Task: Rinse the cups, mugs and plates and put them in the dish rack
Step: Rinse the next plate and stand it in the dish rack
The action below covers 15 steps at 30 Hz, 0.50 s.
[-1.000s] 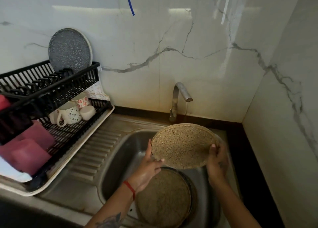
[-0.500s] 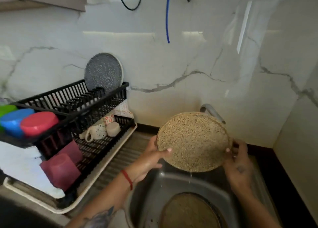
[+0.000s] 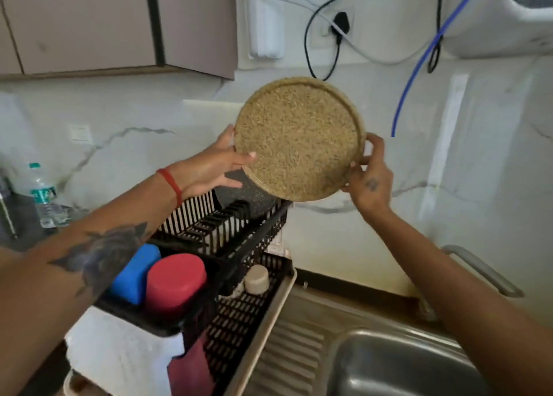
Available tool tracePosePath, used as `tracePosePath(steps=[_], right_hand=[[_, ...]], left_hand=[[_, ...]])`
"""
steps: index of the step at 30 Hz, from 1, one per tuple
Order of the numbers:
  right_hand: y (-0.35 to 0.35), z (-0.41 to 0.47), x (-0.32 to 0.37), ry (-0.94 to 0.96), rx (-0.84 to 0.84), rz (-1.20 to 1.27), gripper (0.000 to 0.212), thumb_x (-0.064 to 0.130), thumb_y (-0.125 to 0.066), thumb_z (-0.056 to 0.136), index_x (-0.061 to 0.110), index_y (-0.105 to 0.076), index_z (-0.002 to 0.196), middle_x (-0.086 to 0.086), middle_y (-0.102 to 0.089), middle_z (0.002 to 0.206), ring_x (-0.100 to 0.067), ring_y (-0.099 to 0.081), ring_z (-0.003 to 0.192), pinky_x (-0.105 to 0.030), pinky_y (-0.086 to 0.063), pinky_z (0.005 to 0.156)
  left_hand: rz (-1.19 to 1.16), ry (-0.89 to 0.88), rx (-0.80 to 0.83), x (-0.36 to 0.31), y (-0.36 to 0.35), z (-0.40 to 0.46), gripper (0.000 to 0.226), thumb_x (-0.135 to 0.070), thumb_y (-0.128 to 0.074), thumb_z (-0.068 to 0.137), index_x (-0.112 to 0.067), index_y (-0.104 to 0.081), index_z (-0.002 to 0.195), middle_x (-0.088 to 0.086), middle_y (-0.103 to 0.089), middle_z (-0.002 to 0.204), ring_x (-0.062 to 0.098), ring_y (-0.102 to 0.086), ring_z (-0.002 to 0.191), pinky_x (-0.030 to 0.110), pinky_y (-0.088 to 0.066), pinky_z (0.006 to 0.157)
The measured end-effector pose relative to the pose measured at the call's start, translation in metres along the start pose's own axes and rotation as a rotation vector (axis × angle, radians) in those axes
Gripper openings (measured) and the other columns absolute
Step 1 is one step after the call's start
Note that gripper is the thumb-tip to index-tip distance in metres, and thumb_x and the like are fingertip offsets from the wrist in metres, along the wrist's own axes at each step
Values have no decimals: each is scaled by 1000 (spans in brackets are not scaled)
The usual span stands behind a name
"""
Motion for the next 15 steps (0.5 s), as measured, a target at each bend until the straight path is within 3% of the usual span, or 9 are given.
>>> tracePosePath(steps=[5,8,10,15], right_hand=[[-95,25,16,58,108,-62,57,-1,-40,87,21,-33,139,-11,-63,90,-34,-63,74,-55,-53,66],[-140,32,3,34,167,-39,57,0,-40,87,22,-32,139,-15,-64,93,-34,-64,76,-55,-54,67],[-166,33,-11,7,189,-28,57,2,-40,88,23,-32,140,-12,-62,94,-34,-63,83,-54,-55,69],[-212,32,-43,-26,177,-55,53,4,-35,91,24,-31,140,-4,-58,93,-26,-61,86,-49,-55,72]], left_hand=[[-47,20,-164,28,74,42,81,-2,-58,91,-25,-9,151,9,-40,149,26,-43,131,53,-38,105],[-66,31,-210,53,105,64,78,2,-57,90,-26,-16,150,7,-43,146,20,-51,118,49,-40,98],[-72,49,-218,72,119,79,78,5,-56,89,-25,-17,149,6,-43,147,17,-54,109,49,-40,100],[-64,75,-225,108,134,110,80,10,-57,87,-24,-19,149,6,-41,146,19,-54,108,49,-39,104]])
Point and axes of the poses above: each hand's wrist, its own z-axis towards the middle knuckle, its own y-axis out of the back of the hand, x = y × z, the point moved 3 cm from there along z, towards the middle knuckle
